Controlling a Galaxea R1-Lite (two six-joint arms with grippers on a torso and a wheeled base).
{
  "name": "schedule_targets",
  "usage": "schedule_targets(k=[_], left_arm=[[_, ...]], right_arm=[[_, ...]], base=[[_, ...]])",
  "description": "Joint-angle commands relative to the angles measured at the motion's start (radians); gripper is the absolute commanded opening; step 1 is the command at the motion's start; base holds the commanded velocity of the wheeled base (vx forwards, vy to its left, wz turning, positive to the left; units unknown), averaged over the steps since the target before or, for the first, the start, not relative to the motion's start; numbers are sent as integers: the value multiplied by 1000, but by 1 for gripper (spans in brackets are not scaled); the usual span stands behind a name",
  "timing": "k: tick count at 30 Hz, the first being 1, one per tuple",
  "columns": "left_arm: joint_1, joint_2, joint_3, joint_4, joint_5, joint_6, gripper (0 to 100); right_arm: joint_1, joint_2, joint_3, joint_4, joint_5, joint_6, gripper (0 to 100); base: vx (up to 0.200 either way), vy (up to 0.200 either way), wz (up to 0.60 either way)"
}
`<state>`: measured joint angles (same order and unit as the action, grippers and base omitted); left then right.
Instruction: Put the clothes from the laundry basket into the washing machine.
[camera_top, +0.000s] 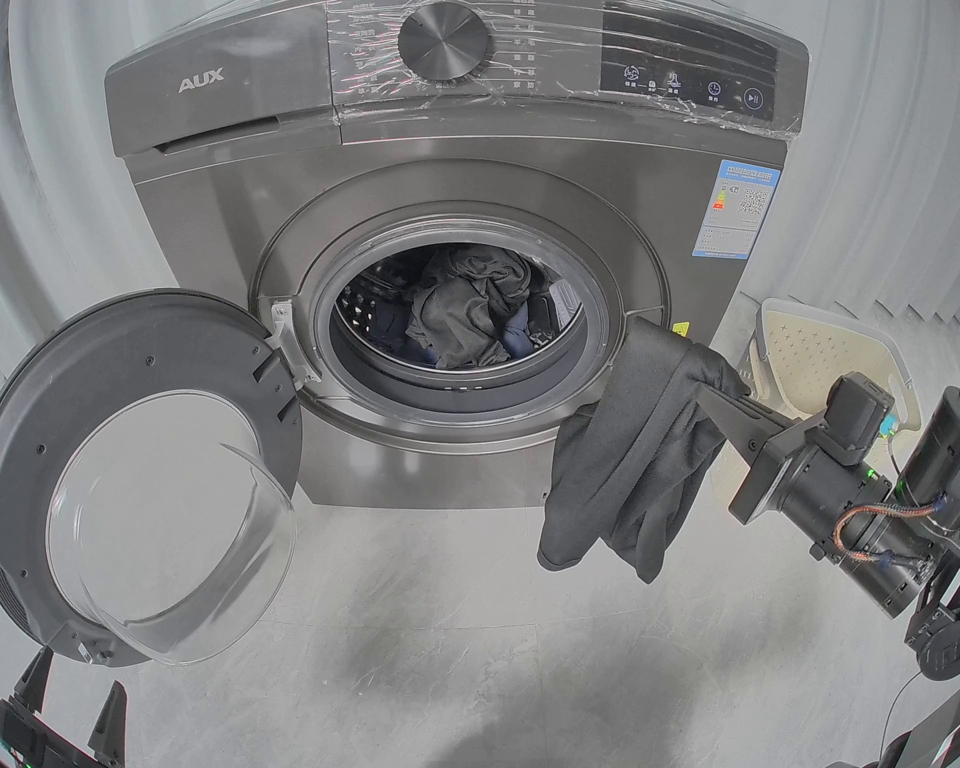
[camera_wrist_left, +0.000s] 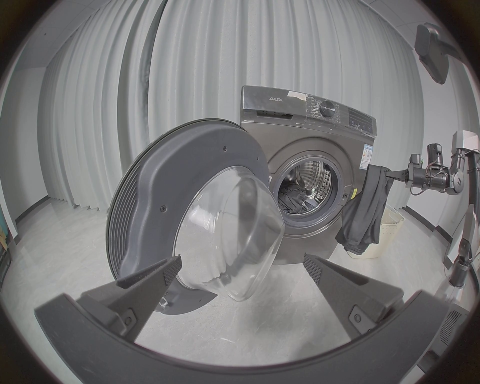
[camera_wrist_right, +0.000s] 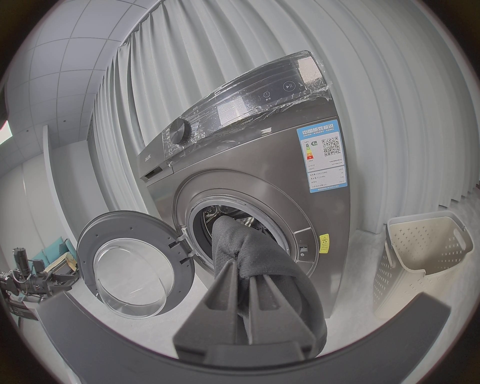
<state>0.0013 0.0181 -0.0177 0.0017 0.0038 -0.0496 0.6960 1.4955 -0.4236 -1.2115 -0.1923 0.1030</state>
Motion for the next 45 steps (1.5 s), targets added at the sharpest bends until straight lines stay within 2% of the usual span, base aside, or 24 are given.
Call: schedule_targets(k=[1, 5, 7, 9, 13, 18, 20, 23, 24, 25, 26, 27, 29, 30, 31, 32, 33, 34, 37, 42, 45], left_arm=[[0, -12, 16, 0, 1, 0, 100], [2, -12, 16, -2, 1, 7, 100], [2, -13, 18, -2, -2, 33, 100], [2, -13, 18, -2, -2, 43, 100], [2, -13, 18, -2, -5, 51, 100], [-1, -15, 18, -3, -10, 48, 100], [2, -18, 13, -19, -21, 56, 100], [8, 23, -100, -91, -84, 45, 100], [8, 23, -100, -91, -84, 45, 100], [8, 131, -169, -103, -162, 53, 100], [2, 174, -169, -109, -197, 56, 100], [2, 181, -169, -111, -203, 56, 100], [2, 330, -173, -140, -344, 53, 100], [2, 338, -174, -143, -351, 53, 100], [3, 425, -179, -184, -415, 57, 100], [-1, 480, -182, -215, -436, 60, 100], [-1, 480, -182, -215, -436, 60, 100], [-12, 576, -194, -282, -462, 71, 100], [-78, 714, -205, -378, -475, 79, 100], [-259, 890, -225, -473, -447, 68, 100], [-319, 1007, -255, -523, -430, 66, 100]], right_arm=[[0, 2, 2, 3, 1, 0, 0], [7, 9, 6, 1, 5, -2, 0], [30, 25, -1, 6, 7, -3, 0], [53, 51, -7, 1, 8, -3, 0], [96, 101, -53, -3, 7, -2, 0], [108, 150, -115, -23, 8, 0, 0], [126, 184, -159, -54, 7, 1, 0], [139, 221, -204, -72, 4, 1, 0], [139, 221, -204, -72, 4, 1, 0], [145, 249, -234, -85, 4, 1, 0], [146, 261, -247, -85, 2, 1, 0], [146, 264, -250, -86, 2, 1, 0], [155, 301, -284, -97, -4, 3, 0], [155, 302, -285, -99, -4, 3, 0], [155, 322, -299, -120, -2, 3, 0], [154, 335, -307, -131, 2, 3, 0], [154, 335, -307, -131, 2, 3, 0], [152, 356, -323, -151, 5, 3, 0], [154, 387, -359, -172, 5, 3, 0], [157, 417, -419, -189, 7, 3, 0], [165, 433, -440, -209, 7, 3, 0]], base=[[0, 0, 0], [0, 0, 0], [0, 0, 0], [0, 0, 0], [0, 0, 0], [0, 0, 0], [0, 0, 0], [0, 0, 0], [0, 0, 0], [0, 0, 0], [0, 0, 0], [0, 0, 0], [0, 0, 0], [0, 0, 0], [0, 0, 0], [0, 0, 0], [0, 0, 0], [0, 0, 0], [0, 0, 0], [0, 0, 0], [0, 0, 0]])
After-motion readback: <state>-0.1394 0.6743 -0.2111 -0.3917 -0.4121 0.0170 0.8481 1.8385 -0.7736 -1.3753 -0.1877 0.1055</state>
